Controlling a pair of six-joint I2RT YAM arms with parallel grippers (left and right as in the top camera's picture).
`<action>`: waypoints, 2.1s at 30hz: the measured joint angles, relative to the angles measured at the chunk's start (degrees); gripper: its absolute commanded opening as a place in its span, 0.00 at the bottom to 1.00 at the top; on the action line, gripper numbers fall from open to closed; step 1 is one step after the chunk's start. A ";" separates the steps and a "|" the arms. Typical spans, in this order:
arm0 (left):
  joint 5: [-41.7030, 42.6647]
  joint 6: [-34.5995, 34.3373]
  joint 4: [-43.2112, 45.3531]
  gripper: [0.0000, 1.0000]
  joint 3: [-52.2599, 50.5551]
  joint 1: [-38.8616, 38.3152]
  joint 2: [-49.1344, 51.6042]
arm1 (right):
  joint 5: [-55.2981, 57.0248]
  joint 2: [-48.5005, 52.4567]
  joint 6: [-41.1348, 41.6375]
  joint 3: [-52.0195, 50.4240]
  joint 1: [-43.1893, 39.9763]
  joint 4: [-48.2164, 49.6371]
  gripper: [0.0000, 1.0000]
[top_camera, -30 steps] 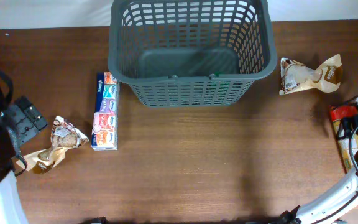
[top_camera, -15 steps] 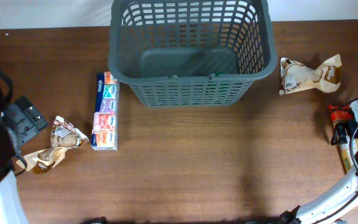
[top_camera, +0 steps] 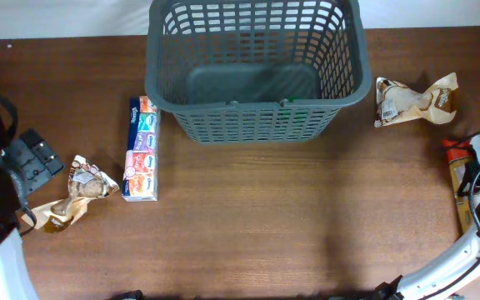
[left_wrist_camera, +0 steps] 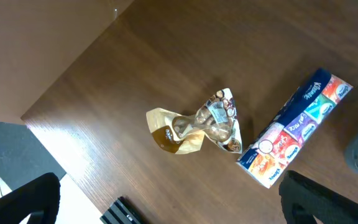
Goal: Pack container
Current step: 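Close the right gripper on the pasta package and lift it, then carry the pasta package with the right gripper over the gray basket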
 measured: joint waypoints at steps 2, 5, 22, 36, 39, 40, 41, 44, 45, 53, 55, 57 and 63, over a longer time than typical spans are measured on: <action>0.02 0.00 -0.02 0.99 0.02 0.00 0.00 | 0.04 -0.55 0.07 0.17 0.00 -0.44 0.04; 0.00 0.00 0.00 0.99 0.00 0.00 0.00 | 0.39 -1.18 0.24 0.22 0.00 -0.44 0.04; 0.02 0.00 -0.02 0.99 0.02 0.00 0.00 | -12.57 3.54 14.88 20.92 2.34 -8.28 0.04; 0.02 0.00 -0.02 0.99 0.00 0.00 0.00 | -23.17 3.56 19.82 64.41 21.00 -12.94 0.04; 0.02 0.00 -0.02 0.99 0.02 0.00 0.00 | -24.11 3.54 16.24 73.20 28.28 -12.79 0.04; 0.02 0.00 0.00 0.99 0.02 0.00 0.00 | -24.33 3.54 14.67 74.84 30.32 -12.76 0.04; 0.02 0.00 -0.02 0.99 0.02 0.00 0.00 | -24.65 3.54 12.17 76.50 32.59 -12.76 0.04; 0.02 0.00 -0.02 0.99 0.02 0.00 0.00 | -25.55 3.54 6.27 78.73 38.40 -12.90 0.04; 0.02 0.00 -0.02 0.99 0.02 0.00 0.00 | -25.99 3.54 4.17 78.79 40.04 -13.03 0.04; 0.02 0.00 -0.02 0.99 0.02 0.00 0.00 | -26.29 3.56 -7.91 78.75 45.29 -13.42 0.04; 0.02 0.00 -0.02 0.99 0.02 0.00 0.00 | -26.08 3.56 -10.62 78.75 45.68 -13.35 0.04; 0.02 0.00 -0.02 0.99 0.02 0.00 0.00 | -26.05 3.56 -11.91 78.75 46.12 -13.20 0.04; 0.02 0.00 -0.02 0.99 0.02 0.00 0.00 | -25.70 3.56 -14.03 78.75 48.13 -12.85 0.04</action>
